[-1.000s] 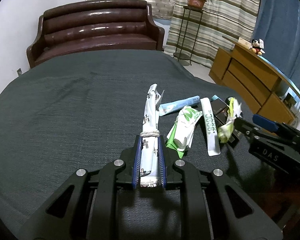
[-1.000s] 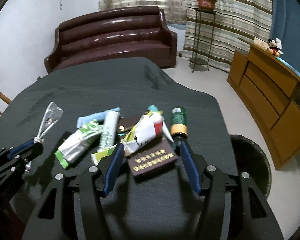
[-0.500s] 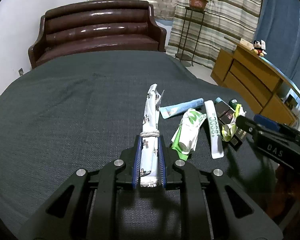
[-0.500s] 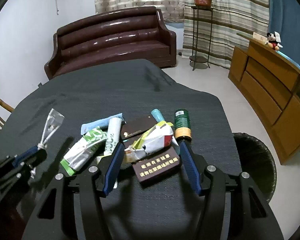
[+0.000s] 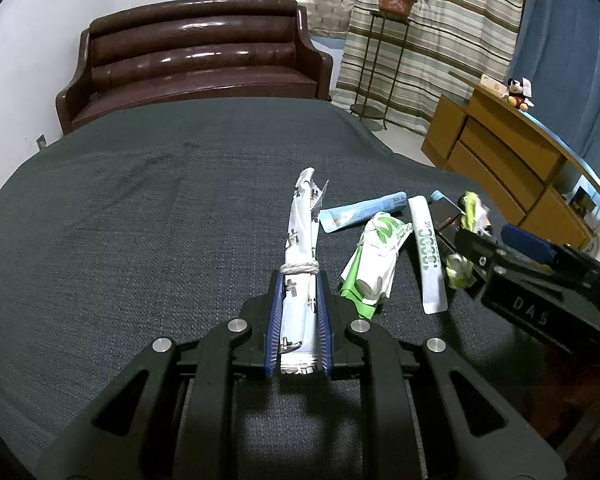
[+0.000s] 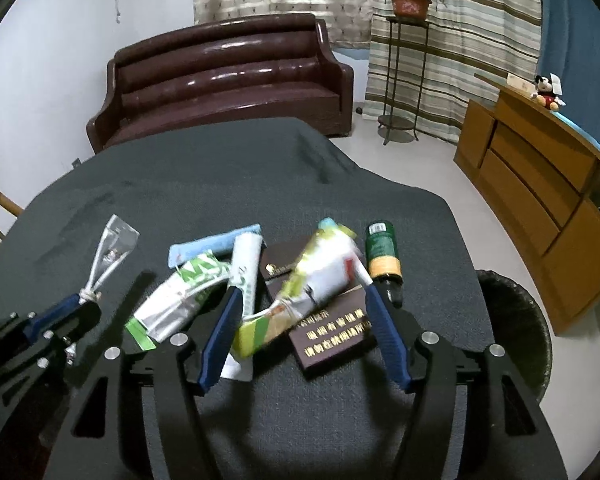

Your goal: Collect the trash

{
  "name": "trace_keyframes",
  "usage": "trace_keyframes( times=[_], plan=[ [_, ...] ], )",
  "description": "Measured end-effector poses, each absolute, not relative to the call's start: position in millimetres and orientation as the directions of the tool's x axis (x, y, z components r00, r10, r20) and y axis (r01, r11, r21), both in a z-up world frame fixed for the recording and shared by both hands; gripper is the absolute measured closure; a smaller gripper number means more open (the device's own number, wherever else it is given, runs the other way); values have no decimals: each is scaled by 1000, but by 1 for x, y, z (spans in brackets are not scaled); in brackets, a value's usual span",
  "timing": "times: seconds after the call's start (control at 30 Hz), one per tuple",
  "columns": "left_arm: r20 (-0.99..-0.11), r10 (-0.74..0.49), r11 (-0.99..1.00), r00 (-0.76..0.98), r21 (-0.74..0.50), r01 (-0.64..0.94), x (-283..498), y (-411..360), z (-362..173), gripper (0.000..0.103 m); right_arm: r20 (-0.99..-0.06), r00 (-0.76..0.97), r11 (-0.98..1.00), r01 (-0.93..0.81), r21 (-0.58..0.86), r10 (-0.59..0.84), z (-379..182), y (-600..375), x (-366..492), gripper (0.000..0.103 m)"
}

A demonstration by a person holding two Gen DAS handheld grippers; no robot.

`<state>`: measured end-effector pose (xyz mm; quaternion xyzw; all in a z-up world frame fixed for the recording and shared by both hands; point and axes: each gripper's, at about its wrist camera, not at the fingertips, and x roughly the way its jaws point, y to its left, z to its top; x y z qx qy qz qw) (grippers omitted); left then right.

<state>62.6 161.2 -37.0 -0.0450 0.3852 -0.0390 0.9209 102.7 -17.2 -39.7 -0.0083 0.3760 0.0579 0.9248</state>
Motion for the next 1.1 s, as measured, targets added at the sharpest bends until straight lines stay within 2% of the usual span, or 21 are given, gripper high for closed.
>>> trace_keyframes(
  times=[0.33,0.67,0.77,0.83,0.9,1.03,1.1],
  plan=[
    [-705,-107,993,701,-113,38,63,161,-38,87,-696,715,997,-73,32,75,-37,-42,95,40],
    [-712,-105,993,694,-115,32,65,162,-38,87,-683,717,987,-154,38,138,-36,-24,101,41],
    [-714,-106,993,692,-118,30,67,160,-38,87,-688,712,985,-172,23,140,-37,-20,105,50],
    [-714,-106,993,692,-118,30,67,161,-38,87,-700,700,983,-180,23,144,-41,-19,106,60],
    [-714,-107,992,692,-119,30,67,160,-39,87,-712,687,982,-185,26,148,-45,-18,109,65],
    [-714,-108,992,692,-122,29,69,159,-37,87,-721,672,979,-202,40,168,-48,-18,108,82],
    [-712,-107,992,694,-123,27,69,160,-37,87,-722,669,977,-206,48,177,-47,-19,107,85]
  ],
)
